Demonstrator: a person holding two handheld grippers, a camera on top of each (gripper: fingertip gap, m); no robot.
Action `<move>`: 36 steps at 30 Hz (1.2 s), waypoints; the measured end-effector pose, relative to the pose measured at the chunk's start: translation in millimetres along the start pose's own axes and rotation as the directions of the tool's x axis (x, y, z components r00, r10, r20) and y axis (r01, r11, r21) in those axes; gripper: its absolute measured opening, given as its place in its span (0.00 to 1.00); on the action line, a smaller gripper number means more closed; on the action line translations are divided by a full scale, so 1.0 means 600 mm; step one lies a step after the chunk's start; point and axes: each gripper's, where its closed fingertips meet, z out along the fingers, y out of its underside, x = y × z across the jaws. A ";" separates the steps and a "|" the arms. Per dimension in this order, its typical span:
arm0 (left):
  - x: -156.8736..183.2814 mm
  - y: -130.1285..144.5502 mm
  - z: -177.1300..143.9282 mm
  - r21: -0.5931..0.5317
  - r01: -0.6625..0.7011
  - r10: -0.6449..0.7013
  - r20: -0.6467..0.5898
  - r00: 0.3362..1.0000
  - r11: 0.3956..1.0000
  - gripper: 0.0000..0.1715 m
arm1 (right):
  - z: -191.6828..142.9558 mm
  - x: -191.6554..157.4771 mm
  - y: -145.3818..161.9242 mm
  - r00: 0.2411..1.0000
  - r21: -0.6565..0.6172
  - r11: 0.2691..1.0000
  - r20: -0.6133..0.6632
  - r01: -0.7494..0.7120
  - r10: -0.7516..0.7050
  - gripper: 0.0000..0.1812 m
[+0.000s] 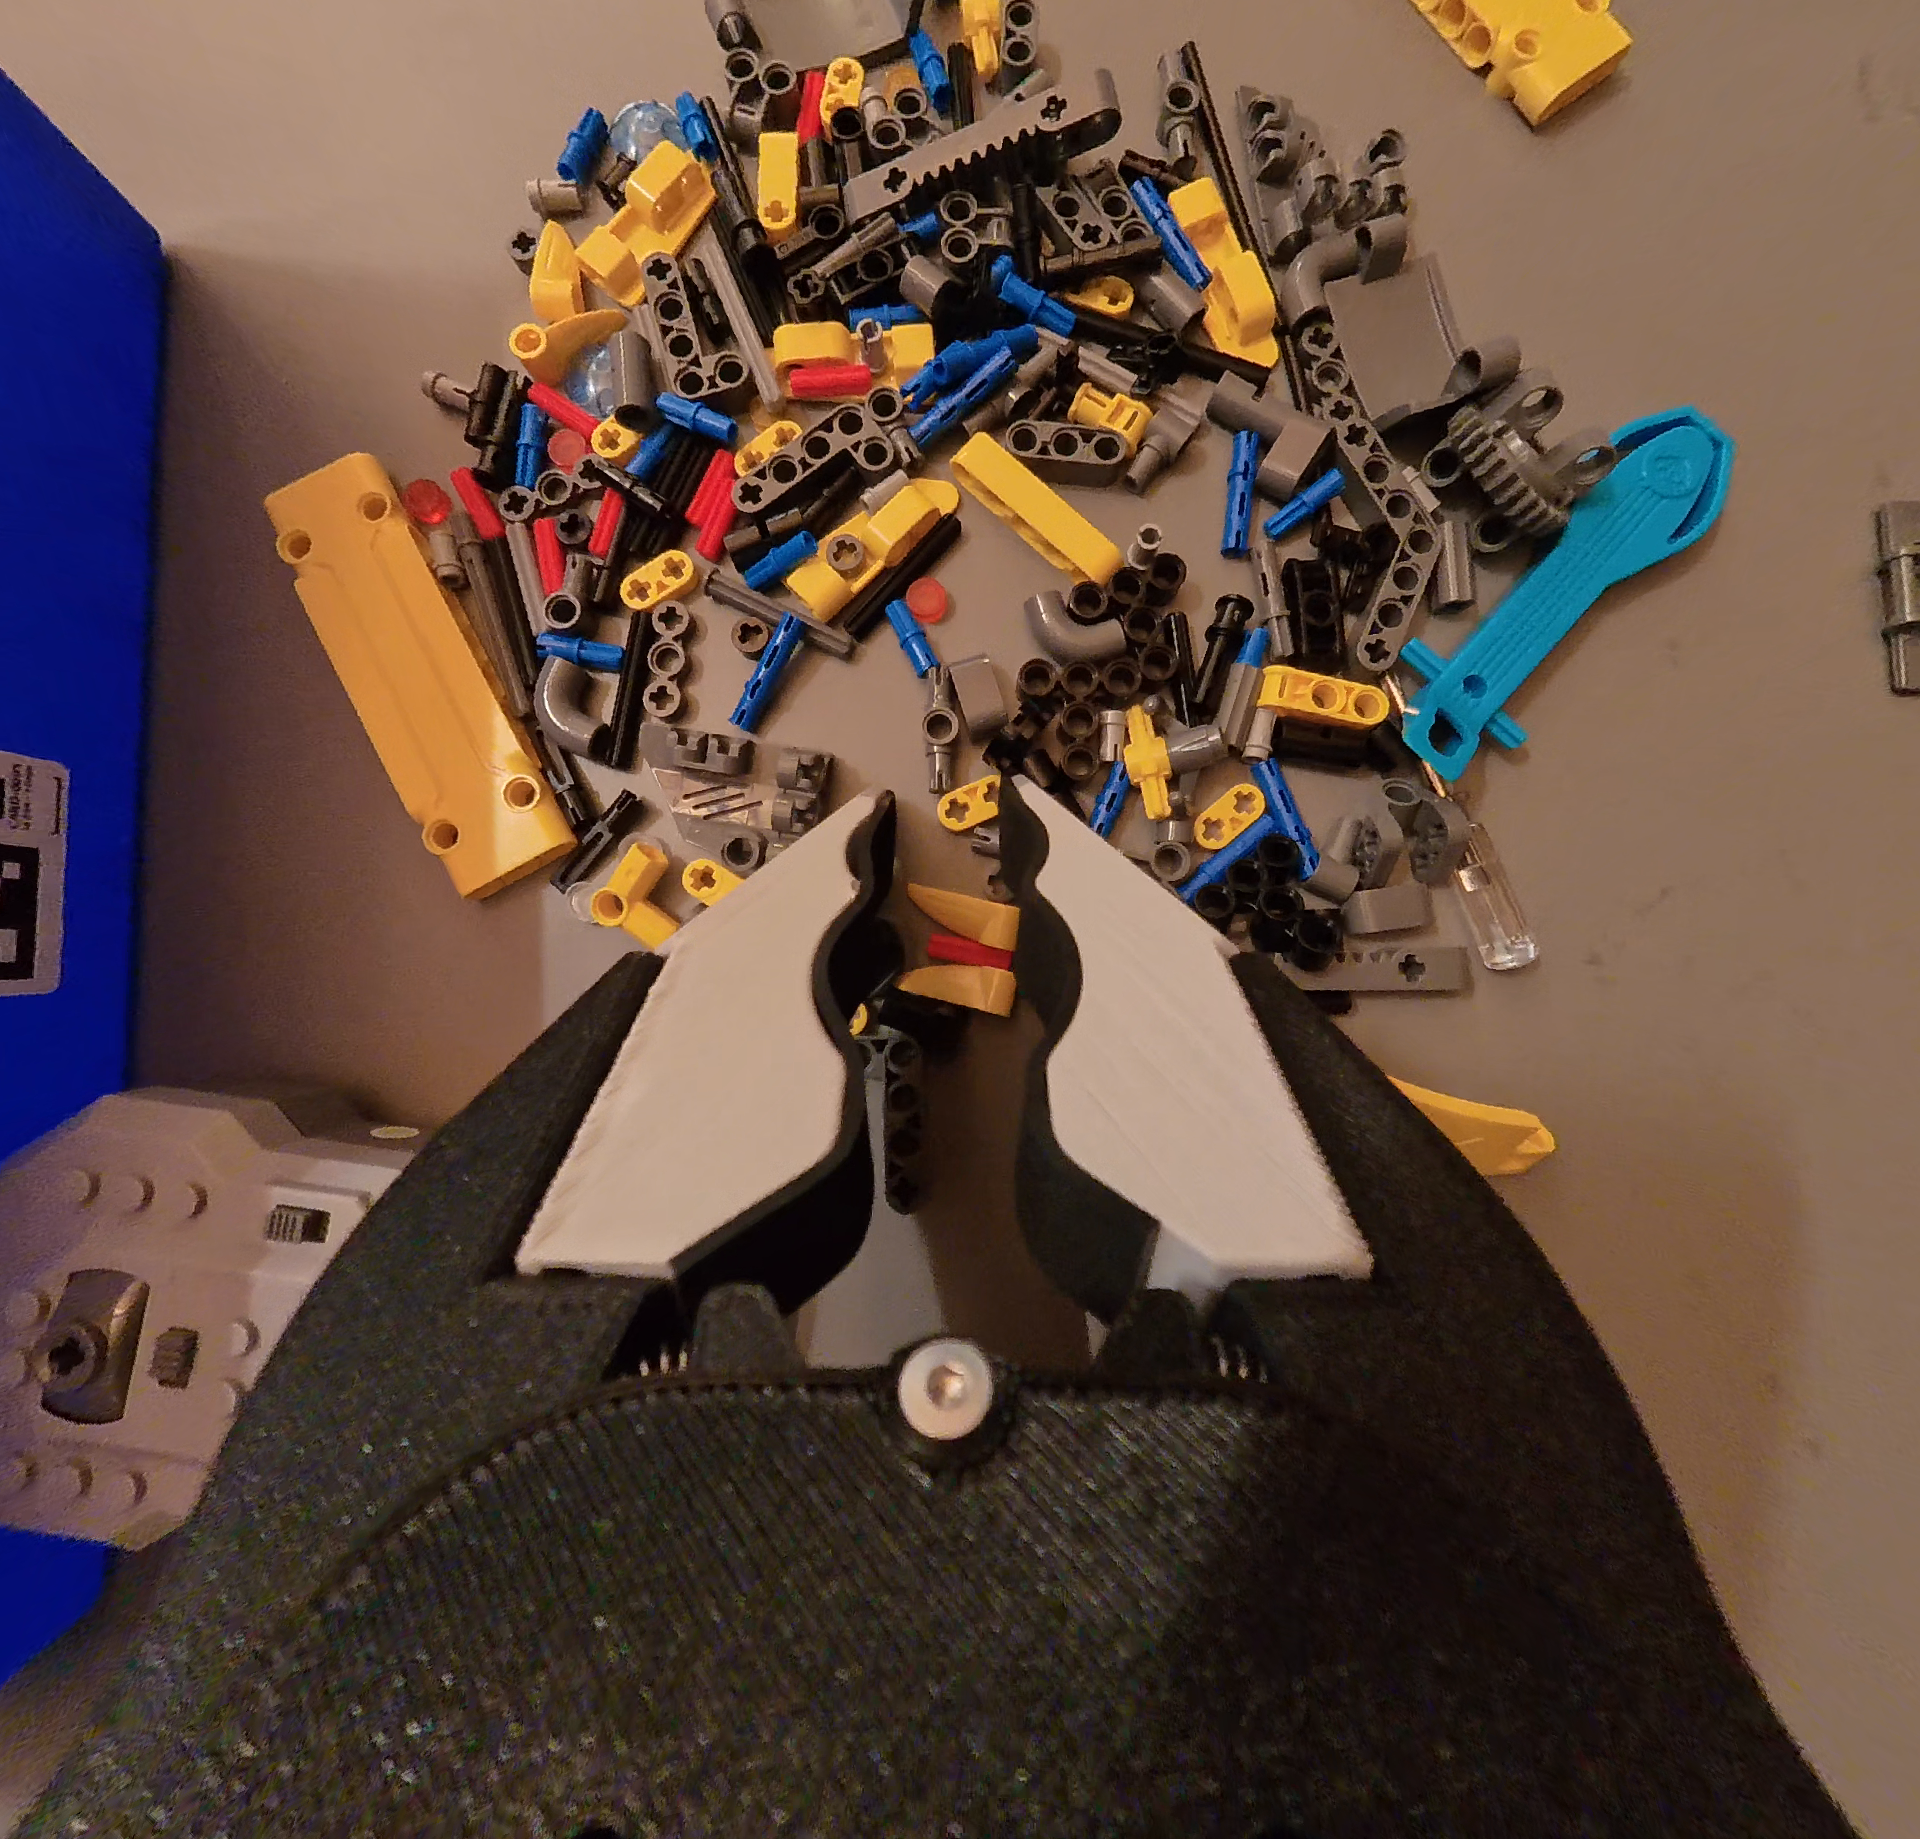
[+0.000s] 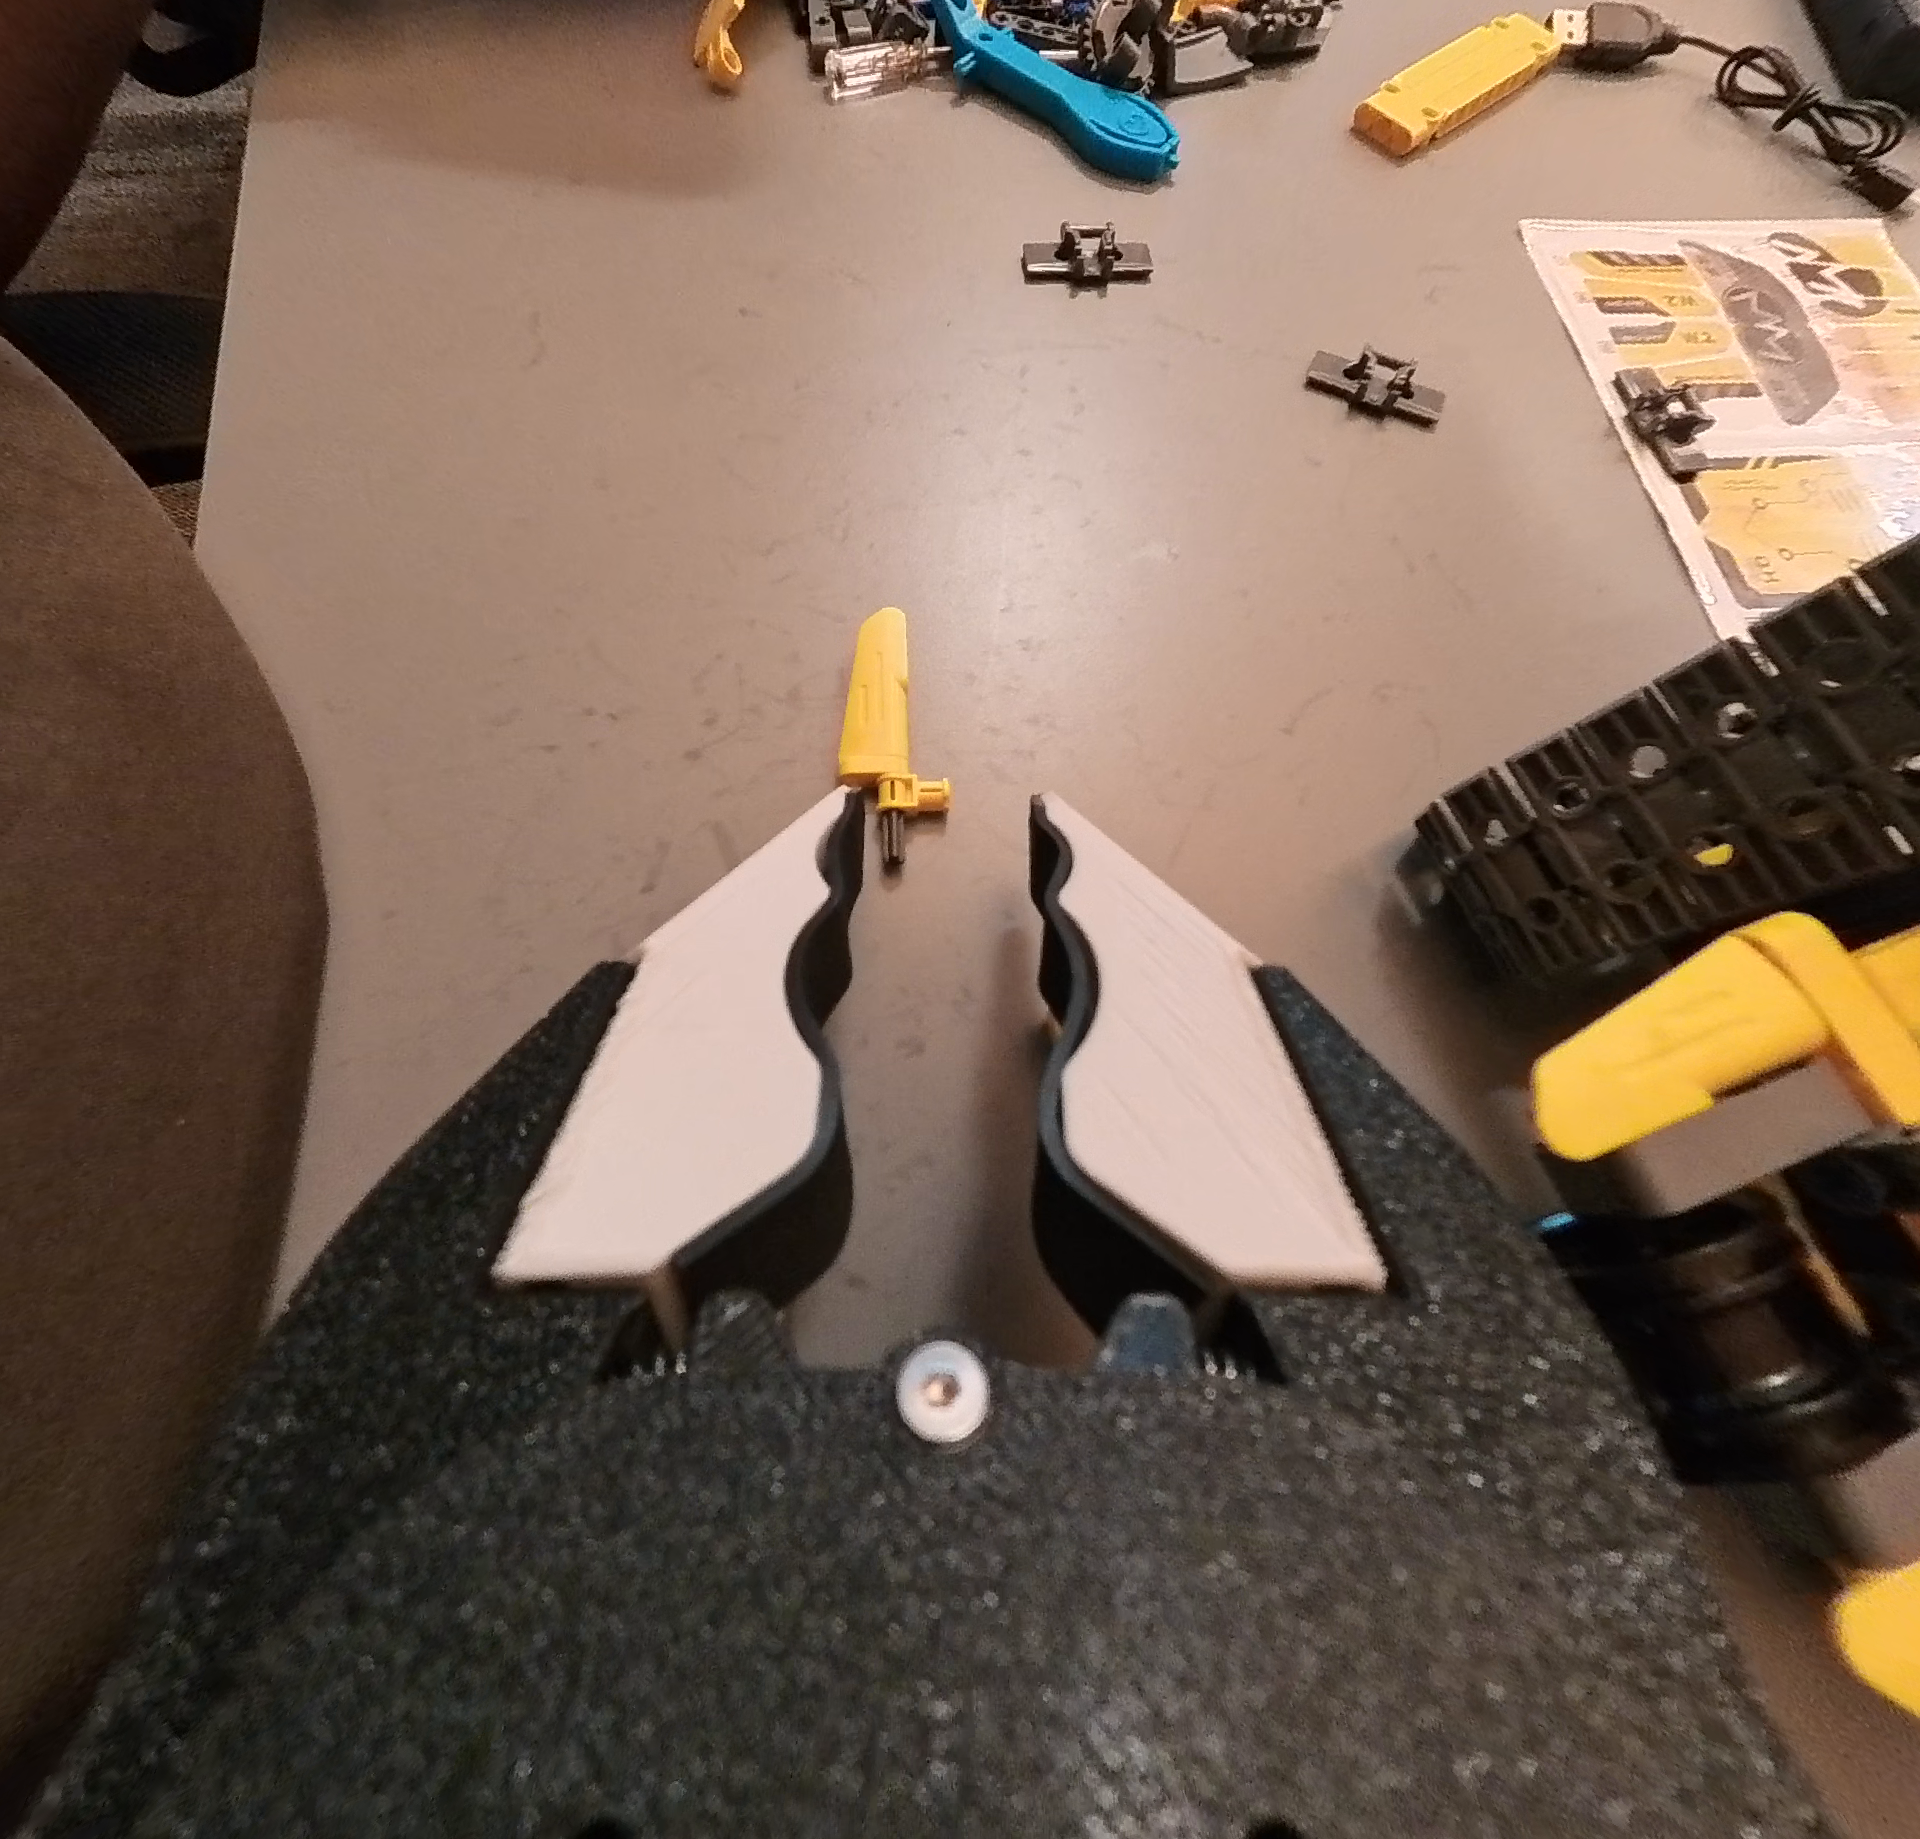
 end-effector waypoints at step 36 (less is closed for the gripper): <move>0.046 -0.047 -0.050 0.122 -0.062 0.066 -0.026 0.997 0.991 0.03 | 0.002 0.000 0.002 1.000 -0.009 1.000 -0.002 0.001 -0.001 0.17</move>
